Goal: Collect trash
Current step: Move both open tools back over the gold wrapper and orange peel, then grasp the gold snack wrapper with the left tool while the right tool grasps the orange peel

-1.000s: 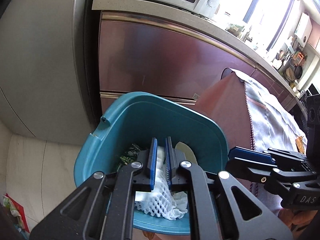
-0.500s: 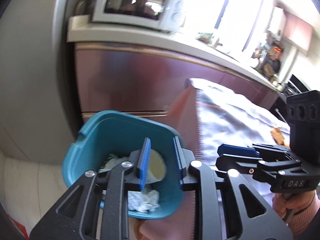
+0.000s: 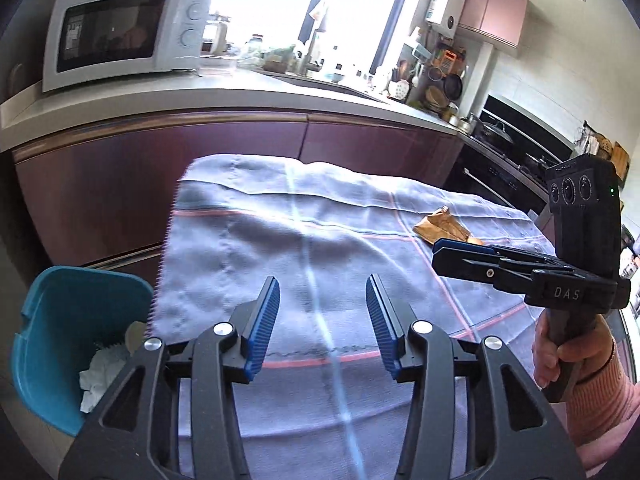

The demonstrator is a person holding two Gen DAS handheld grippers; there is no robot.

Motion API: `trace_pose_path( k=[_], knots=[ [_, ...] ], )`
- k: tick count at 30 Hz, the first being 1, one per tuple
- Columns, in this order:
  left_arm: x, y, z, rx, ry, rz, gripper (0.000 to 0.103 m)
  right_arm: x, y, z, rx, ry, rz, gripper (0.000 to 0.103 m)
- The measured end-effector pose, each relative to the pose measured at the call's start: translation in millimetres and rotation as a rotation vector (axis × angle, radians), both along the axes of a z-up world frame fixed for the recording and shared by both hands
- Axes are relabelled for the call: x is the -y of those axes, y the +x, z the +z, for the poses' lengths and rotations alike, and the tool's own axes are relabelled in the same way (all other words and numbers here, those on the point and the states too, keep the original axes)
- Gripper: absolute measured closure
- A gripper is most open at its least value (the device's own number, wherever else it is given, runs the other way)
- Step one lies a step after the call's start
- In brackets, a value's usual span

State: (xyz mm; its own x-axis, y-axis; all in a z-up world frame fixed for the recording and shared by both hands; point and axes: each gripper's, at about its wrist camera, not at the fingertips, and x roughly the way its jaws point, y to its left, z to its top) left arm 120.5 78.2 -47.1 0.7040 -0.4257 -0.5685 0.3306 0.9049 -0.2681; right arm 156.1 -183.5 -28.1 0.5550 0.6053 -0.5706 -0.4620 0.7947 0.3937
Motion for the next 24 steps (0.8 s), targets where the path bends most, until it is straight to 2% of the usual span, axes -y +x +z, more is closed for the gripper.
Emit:
trace_pose_path(
  k=[6,9,14,19,24],
  knots=[
    [67.6,18.1,-3.3,-0.01,0.033,-0.098,0.045,69.4,-6.6,-8.7,0.004,-0.03,-0.162,0.059],
    [96.5,29.7,-5.2,-0.015,0.065,-0.13,0.043,97.6,-8.4,-14.7,-0.003,-0.027,-0.226,0.058],
    [142.3,49.2,-6.4,-0.016,0.128,-0.183,0.035,140.4,-13.5,-25.0,-0.012,-0.018,-0.317,0.055],
    [176.8,74.8,-11.8,-0.034,0.161,-0.208,0.035,168.6,-11.1,-36.9,-0.043,0.004,-0.37,0.054],
    [201.3,108.1,-24.1,-0.076,0.192,-0.21,0.04,180.1,-7.0,-48.3,-0.079,0.025,-0.381,0.054]
  ],
)
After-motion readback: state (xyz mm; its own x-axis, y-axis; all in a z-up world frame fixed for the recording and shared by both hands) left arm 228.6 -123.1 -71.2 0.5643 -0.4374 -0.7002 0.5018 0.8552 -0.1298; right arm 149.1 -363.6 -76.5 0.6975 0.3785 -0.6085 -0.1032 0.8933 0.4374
